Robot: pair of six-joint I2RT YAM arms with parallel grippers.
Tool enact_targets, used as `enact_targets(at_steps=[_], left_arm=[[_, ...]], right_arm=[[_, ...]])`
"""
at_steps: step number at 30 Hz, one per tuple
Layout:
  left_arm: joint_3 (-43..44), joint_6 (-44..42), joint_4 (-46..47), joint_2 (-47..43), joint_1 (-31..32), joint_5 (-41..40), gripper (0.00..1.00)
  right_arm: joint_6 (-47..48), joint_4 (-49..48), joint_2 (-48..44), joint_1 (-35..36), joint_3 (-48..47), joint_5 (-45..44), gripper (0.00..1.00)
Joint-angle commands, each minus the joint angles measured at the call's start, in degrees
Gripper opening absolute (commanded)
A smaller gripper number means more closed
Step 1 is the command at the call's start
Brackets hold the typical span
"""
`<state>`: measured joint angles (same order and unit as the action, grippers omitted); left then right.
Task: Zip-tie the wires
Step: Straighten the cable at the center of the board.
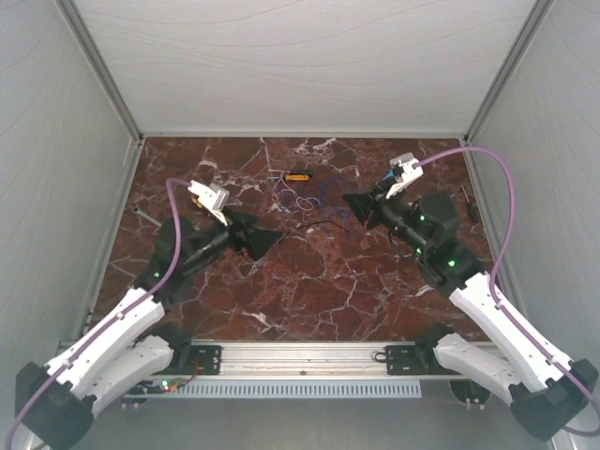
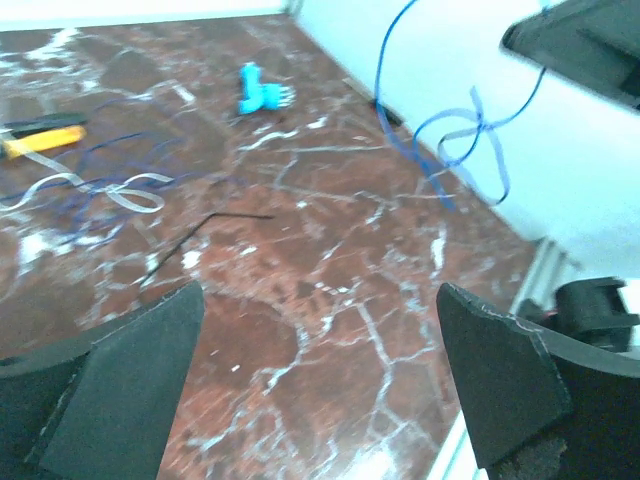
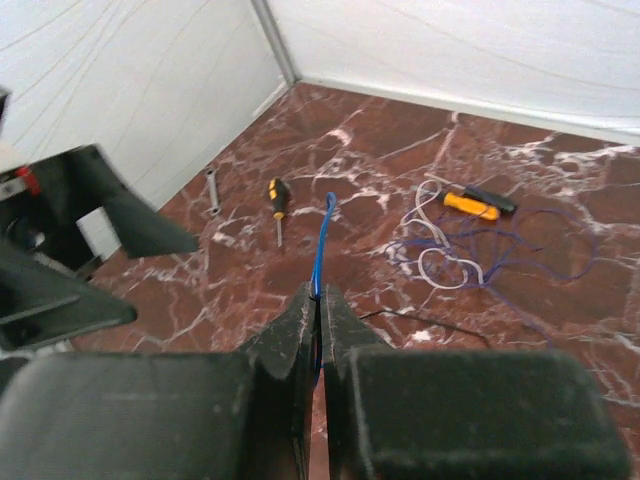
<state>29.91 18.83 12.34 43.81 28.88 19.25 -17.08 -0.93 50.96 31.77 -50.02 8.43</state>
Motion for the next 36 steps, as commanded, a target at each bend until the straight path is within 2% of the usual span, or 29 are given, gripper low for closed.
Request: enact_targets(at_steps=[1,5,10,18,20,22,23,24,26,28,33,36], left_arm=[[2.70,12.86,20.13,6.29,0.74,9.15,0.98],[4.21,18.59,25.67,12.30,3.48,8.92,0.91],[5.86,20.18,31.20,18.89,7.22,8.52,0.84],[9.98,21.84,37.75,28.01,10.11,7.79,0.66],[11.40,21.10,38.02,29.60,10.69,8.01,0.53],[12.30,20.60,38.61,30.87,11.05,8.70,0.24],[12.62,20.40,38.57,31.11,11.06,8.80,0.05],[12.81,19.96,38.09,31.12,11.06,8.43,0.00],[13.29,17.97,36.42,30.32,11.11,7.48,0.00],[14.74,13.35,29.68,28.37,11.11,5.92,0.00],[23.59,-6.39,6.82,24.95,11.11,1.59,0.00],[28.17,-12.94,-3.09,23.37,11.10,-3.12,0.00]], right_arm=[[-1.69,-1.57,-4.44,-0.11,2.93,6.46,0.00],[-1.57,-5.02,-7.25,0.00,6.29,9.31,0.00],[-1.52,-6.24,-8.86,0.11,7.48,11.52,0.00],[-0.12,-4.21,-10.88,0.17,6.95,11.94,0.00],[0.07,-3.71,-11.32,0.15,7.00,11.93,0.00],[0.26,-3.30,-11.77,0.14,7.03,11.76,0.00],[0.41,-2.85,-11.98,0.15,6.92,11.54,0.00],[0.65,-2.51,-12.29,0.16,6.87,11.34,0.00],[1.33,-1.33,-12.81,0.21,6.76,10.61,0.00],[2.16,0.62,-13.28,0.17,6.60,9.21,0.00],[3.33,5.08,-13.44,0.14,6.77,4.09,0.00],[2.69,5.80,-12.62,0.15,7.63,3.67,0.00]])
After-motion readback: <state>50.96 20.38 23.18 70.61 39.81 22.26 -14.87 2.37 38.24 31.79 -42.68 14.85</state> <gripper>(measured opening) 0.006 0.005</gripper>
